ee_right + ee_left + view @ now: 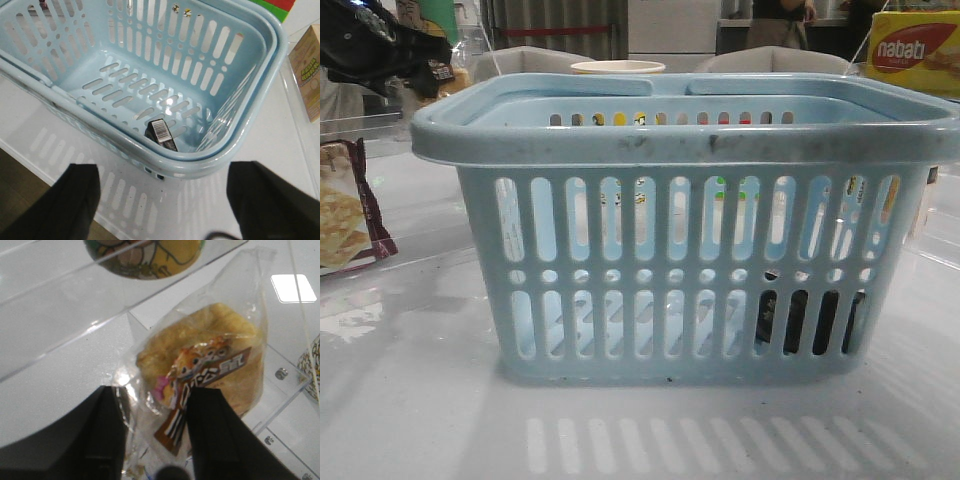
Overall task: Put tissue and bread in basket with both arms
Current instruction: 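Reach the left gripper to the wrapped bread bun on the upper shelf and grasp it, then carry the bread bun with the left gripper into the basket and release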
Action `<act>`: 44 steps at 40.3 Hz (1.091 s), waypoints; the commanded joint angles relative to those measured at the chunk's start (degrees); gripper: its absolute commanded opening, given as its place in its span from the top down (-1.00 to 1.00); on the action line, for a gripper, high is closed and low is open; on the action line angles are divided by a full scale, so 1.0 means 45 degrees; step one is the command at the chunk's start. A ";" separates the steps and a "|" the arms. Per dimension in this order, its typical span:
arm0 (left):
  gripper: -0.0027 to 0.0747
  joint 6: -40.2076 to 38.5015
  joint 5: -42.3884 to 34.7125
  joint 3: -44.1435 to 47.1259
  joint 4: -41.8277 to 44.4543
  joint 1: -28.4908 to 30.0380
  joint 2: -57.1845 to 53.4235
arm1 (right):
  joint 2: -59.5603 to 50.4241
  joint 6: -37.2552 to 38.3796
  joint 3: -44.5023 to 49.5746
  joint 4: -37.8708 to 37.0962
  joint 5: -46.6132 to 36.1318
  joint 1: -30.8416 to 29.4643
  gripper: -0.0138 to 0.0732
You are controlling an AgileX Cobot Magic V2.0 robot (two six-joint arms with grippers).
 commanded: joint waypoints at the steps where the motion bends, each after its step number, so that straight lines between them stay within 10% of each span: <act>1: 0.27 -0.0015 -0.0983 -0.0477 -0.0150 -0.0052 -0.0731 | -0.0090 -0.0072 -0.0341 -0.0173 -0.0865 0.0024 -0.75; 19: 0.69 -0.0015 -0.0360 -0.0477 -0.0199 -0.0052 -0.1605 | -0.0090 -0.0072 -0.0341 -0.0173 -0.0865 0.0024 -0.75; 44: 0.70 0.1164 0.4727 -0.0390 -0.0199 -0.1814 -0.7008 | -0.0090 -0.0072 -0.0341 -0.0173 -0.0854 0.0024 -0.75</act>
